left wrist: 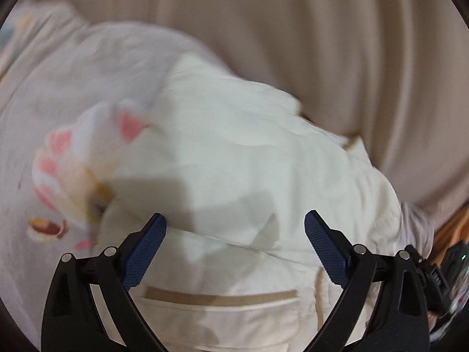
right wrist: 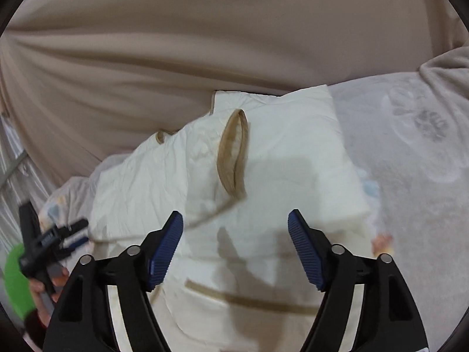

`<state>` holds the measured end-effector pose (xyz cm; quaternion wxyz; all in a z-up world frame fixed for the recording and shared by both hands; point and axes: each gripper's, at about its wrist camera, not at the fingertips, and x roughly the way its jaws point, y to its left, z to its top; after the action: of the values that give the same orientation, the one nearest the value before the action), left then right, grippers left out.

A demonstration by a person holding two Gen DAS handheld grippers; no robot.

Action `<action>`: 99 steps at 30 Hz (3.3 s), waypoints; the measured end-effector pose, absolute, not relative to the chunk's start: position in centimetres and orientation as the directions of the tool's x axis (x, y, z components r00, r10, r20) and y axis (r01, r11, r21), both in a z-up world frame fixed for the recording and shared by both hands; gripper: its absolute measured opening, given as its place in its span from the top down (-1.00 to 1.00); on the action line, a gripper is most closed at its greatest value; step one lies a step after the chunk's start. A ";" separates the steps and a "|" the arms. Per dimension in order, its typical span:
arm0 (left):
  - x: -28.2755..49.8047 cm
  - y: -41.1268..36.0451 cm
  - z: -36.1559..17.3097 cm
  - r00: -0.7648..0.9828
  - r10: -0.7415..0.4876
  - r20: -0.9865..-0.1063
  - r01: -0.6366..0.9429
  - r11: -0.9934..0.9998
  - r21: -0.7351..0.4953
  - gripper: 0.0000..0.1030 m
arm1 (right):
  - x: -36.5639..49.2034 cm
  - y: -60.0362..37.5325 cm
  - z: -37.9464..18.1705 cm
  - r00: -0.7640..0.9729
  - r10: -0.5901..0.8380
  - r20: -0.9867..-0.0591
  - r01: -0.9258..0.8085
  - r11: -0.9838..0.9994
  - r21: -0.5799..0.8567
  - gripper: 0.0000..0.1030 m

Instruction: Fold large clothes

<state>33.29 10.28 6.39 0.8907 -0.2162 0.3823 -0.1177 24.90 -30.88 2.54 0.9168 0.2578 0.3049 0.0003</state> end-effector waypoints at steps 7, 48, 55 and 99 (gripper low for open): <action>35.7 14.0 4.3 0.663 -0.361 -0.656 -0.079 0.838 -0.541 -0.55 | 28.6 -29.9 1.1 0.799 0.151 -0.582 0.222 0.825 0.519 0.35; 36.7 8.8 2.8 0.754 -0.134 -0.643 -0.010 0.977 -0.215 0.54 | 33.0 -27.0 3.4 0.800 -0.128 -0.586 0.218 0.972 0.086 0.98; 36.7 8.6 2.8 0.752 -0.124 -0.647 -0.013 0.979 -0.202 0.53 | 28.2 -32.4 3.5 0.814 -0.088 -0.574 0.281 0.925 0.256 1.00; 13.0 18.2 2.9 0.568 -0.334 -0.752 0.053 0.927 -0.372 0.71 | -3.5 -31.5 -5.3 0.685 0.343 -0.643 0.235 0.731 0.640 0.73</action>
<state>13.00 18.21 2.94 0.8718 -0.1557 0.4510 -0.1112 -3.45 -31.53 -5.26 0.8421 0.3650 0.3957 0.0323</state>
